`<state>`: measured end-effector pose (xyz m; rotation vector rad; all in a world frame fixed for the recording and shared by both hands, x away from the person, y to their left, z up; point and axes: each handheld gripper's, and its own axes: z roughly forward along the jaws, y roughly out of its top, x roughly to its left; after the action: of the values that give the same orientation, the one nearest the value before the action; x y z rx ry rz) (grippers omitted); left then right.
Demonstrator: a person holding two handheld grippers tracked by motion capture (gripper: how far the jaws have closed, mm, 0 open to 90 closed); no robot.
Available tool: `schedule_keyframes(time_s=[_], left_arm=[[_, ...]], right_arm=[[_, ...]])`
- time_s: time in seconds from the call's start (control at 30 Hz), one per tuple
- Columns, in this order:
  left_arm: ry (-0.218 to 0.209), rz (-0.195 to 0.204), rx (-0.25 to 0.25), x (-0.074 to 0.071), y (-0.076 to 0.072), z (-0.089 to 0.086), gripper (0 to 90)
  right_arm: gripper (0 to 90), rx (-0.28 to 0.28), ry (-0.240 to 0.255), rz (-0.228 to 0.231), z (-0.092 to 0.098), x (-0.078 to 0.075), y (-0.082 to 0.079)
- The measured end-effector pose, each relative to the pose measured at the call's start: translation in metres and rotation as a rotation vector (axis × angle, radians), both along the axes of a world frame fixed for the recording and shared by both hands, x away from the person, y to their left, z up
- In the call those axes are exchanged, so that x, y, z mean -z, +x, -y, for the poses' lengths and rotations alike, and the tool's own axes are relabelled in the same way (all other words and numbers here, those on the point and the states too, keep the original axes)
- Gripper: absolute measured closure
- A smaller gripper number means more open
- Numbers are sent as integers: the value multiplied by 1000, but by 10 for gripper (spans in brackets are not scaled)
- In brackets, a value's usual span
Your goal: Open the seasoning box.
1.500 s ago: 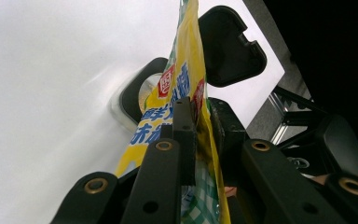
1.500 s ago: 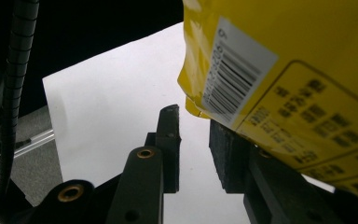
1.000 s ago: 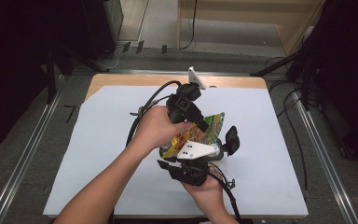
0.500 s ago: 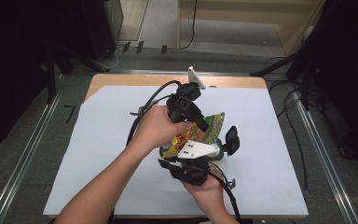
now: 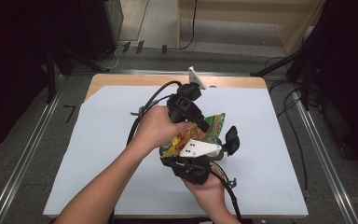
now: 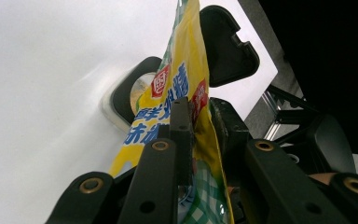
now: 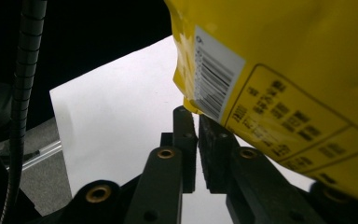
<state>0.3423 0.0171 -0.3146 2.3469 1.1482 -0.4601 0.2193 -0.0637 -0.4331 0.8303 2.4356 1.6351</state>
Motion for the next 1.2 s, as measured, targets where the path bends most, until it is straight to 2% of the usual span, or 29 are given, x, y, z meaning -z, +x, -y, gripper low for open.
schedule_keyframes(time_s=[0.33, 1.2], left_arm=[[-2, -3, 1, 0, 0, 1, 801], [-2, -6, 6, 1, 0, 2, 803]], right_arm=[[896, 1, -4, 11, 1, 0, 0], [897, 7, -6, 6, 1, 0, 1]])
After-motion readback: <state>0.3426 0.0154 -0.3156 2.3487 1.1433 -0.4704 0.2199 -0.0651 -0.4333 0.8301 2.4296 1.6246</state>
